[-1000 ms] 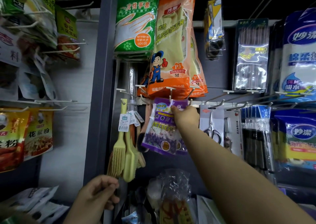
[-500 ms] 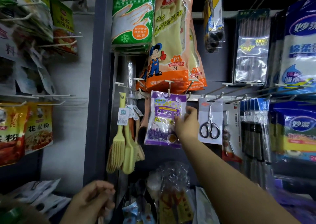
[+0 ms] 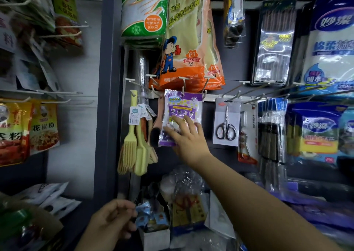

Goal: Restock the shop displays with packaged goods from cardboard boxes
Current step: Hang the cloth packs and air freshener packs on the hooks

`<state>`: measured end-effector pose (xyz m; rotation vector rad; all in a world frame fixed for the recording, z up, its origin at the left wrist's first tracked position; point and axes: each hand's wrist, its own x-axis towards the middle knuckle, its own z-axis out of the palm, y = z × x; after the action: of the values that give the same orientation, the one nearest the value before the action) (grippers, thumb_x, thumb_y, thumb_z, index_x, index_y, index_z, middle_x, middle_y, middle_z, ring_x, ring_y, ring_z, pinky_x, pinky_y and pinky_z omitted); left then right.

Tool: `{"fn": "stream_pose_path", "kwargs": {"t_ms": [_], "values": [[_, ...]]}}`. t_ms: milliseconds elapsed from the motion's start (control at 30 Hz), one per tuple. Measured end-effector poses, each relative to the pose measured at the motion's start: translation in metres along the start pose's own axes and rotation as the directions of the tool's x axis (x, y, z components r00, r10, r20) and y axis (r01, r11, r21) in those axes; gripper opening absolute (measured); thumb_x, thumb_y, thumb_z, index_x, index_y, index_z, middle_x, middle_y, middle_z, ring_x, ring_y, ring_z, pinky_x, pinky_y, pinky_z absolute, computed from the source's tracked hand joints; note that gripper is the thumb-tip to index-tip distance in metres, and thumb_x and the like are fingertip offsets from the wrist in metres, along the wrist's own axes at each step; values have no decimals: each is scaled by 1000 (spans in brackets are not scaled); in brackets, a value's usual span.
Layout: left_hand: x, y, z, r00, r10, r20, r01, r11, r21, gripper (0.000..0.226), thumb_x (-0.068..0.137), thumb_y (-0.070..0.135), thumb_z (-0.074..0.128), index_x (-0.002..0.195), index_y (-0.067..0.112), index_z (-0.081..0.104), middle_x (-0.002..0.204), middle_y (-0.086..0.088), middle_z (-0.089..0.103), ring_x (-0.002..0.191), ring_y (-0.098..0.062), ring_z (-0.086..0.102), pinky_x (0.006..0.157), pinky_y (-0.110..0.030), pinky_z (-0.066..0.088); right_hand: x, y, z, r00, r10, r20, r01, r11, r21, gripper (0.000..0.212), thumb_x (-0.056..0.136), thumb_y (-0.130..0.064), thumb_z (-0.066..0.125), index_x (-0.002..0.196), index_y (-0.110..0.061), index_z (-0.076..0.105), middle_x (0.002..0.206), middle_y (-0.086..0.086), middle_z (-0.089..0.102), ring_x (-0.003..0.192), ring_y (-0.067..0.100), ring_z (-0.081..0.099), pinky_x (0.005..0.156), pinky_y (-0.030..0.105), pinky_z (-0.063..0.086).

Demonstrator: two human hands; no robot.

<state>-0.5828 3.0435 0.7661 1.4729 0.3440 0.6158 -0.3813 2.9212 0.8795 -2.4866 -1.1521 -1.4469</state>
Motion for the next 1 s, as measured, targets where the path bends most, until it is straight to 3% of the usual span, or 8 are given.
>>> {"fn": "stream_pose_path", "kwargs": {"t_ms": [67,100,267,467,600,733,867,1000], "values": [[-5,-1,-1,1000,-29,10,29,1000,4,10,89,-7,55,84,-6,64,60,-15,67,64,-35,59,58,-35,45,9,3,-1,981,-19,194,20,1000,-2,70,87,-42,59,148,-36,26,161,-1,4,147,36,-1,115,56,6],[-8,-2,-3,999,-42,7,42,999,4,11,89,-7,55,83,-7,64,59,-15,67,63,-34,59,58,-35,45,12,4,-1,969,6,247,-6,1000,-2,70,90,-48,53,150,-37,18,161,-3,-5,146,34,-9,115,55,1],[-13,-5,-20,996,-82,-19,82,997,-9,9,88,-8,56,88,-10,64,69,-21,69,64,-34,59,59,-35,46,10,1,7,934,54,354,-27,996,-81,69,94,-53,43,152,-35,11,160,-3,-11,146,35,-10,116,52,5],[-18,-7,-25,997,-68,-31,68,998,4,10,90,-5,55,85,-5,64,61,-12,68,59,-28,59,42,-25,50,-17,-10,2,970,52,237,-77,993,95,64,93,-47,47,150,-29,23,155,1,16,141,31,12,113,46,15],[-24,-15,-14,999,-33,42,31,999,39,12,92,-4,53,86,-4,63,62,-10,66,57,-24,58,46,-26,48,-59,-16,-17,979,126,158,-173,926,335,57,92,-37,52,145,-23,35,142,3,38,129,25,34,106,38,29],[-39,-35,4,993,17,114,-28,995,100,16,92,-1,53,83,4,65,68,-12,69,61,-24,60,60,-34,47,-139,-15,-51,949,283,138,-310,756,576,39,90,-25,62,126,-14,55,114,2,59,106,15,54,93,29,44],[-69,-68,36,962,47,270,-82,989,120,15,93,2,53,85,9,64,71,-4,69,64,-17,63,62,-29,50,-256,-11,-88,851,470,235,-501,591,632,21,89,-20,64,110,-21,61,91,-16,61,83,1,57,75,12,45],[-111,-128,76,889,-45,456,-30,987,156,10,91,5,58,85,12,63,74,-2,70,61,-7,64,58,-17,52,-392,-6,-109,634,682,365,-760,463,456,18,88,-22,66,100,-32,58,84,-14,66,74,3,62,67,14,47]]}}
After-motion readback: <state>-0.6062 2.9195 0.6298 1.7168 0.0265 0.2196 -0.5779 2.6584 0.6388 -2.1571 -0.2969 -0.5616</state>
